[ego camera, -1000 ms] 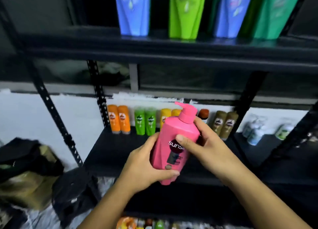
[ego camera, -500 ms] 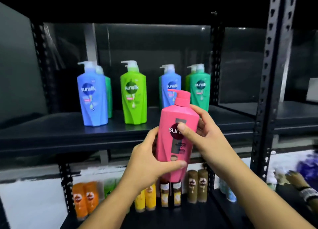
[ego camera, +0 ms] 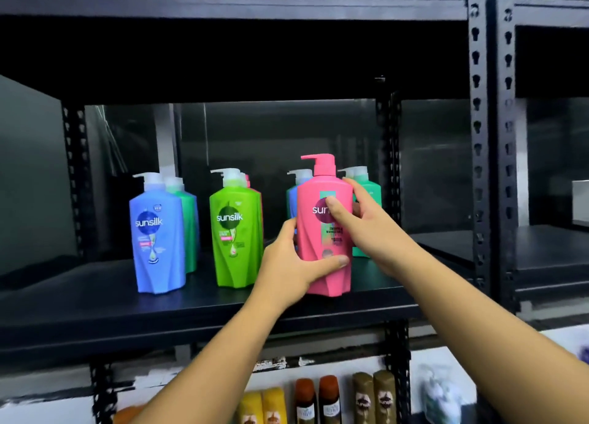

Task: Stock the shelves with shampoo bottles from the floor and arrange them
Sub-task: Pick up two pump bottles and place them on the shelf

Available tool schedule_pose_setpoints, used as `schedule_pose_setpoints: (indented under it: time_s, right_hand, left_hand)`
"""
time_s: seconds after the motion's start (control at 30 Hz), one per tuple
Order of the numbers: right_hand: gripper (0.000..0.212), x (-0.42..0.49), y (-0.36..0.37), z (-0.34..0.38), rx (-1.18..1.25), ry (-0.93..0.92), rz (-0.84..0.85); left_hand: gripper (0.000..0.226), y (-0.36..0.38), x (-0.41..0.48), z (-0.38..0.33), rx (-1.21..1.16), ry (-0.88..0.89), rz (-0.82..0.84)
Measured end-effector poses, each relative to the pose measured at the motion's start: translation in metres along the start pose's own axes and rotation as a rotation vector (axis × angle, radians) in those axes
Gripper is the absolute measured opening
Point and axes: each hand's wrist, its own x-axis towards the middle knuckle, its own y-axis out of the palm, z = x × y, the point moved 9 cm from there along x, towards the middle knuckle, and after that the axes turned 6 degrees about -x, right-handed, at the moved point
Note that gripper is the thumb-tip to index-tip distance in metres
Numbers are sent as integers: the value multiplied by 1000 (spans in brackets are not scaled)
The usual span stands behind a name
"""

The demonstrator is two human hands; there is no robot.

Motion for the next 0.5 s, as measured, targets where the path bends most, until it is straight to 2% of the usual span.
schedule_pose_setpoints:
  time_s: [0.1, 0.17, 0.3, 0.37, 0.43, 0.5]
  right_hand:
    - [72, 14, 4, -19, -89, 9, 25]
    - [58, 16, 11, -38, -53, 29, 63]
    - [46, 11, 23, -88, 142, 176, 109]
    - [42, 13, 23, -99, 169, 220, 107]
    - [42, 16, 22, -105, 198, 242, 107]
    - [44, 16, 21, -106, 196, 255, 109]
  left_hand:
    - [81, 5, 17, 24, 7, -73, 18]
    - [81, 8, 27, 39, 23, -122, 62]
    - [84, 14, 40, 68, 69, -221, 320]
    - [69, 12, 39, 81, 18, -302, 361]
    - [53, 11, 40, 85, 15, -299, 343]
    - [48, 15, 42, 86, 41, -270, 345]
